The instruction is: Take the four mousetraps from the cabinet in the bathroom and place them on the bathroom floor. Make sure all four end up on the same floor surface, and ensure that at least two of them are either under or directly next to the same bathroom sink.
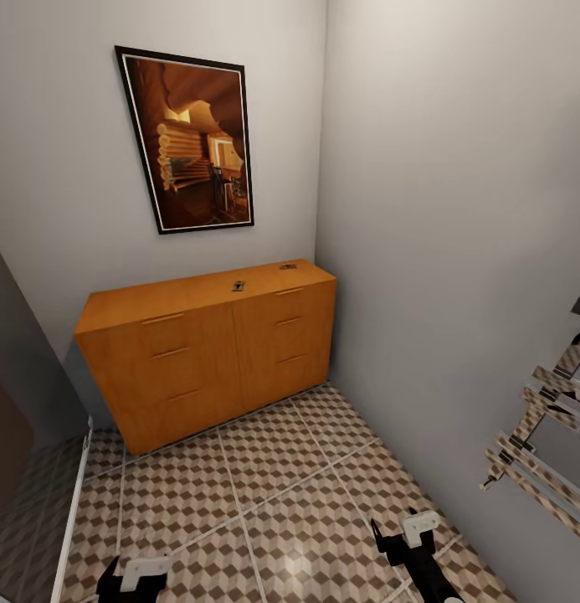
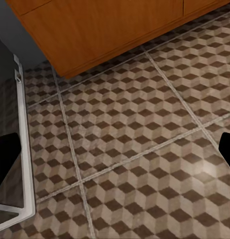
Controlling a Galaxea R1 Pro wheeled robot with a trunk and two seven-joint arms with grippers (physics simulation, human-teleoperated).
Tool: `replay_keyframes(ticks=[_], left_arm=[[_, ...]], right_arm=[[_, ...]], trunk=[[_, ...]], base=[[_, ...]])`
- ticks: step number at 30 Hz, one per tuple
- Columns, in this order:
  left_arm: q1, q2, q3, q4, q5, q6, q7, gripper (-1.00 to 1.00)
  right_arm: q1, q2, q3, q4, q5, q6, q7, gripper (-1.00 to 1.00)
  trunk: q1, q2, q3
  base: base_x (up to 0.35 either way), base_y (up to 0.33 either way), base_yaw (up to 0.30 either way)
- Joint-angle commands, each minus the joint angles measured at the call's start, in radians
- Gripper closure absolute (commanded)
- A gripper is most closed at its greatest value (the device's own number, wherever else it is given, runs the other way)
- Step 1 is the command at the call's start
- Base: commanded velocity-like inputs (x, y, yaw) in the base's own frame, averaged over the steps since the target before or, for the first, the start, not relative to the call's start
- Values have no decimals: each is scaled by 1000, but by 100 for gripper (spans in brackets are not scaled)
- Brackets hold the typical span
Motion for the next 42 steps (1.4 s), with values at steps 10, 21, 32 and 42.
replay_keyframes(ticks=[10,21,32,42], left_arm=[[-1,-37,-8,6,3,55,2,-100],[-1,-44,-7,5,3,287,-151,-100],[-1,-45,-7,4,4,304,-178,-100],[-1,-43,-6,4,5,306,-177,-100]], right_arm=[[-1,0,7,-1,-3,-3,6,-100],[-1,8,7,-5,-2,-4,4,-100],[-1,11,7,-1,-2,-3,2,-100],[-1,8,7,0,-2,0,1,-100]], trunk=[[0,-1,-1],[0,-1,-1],[0,-1,-1],[0,-1,-1]], base=[[0,0,0],[0,0,0],[153,0,0],[334,0,0]])
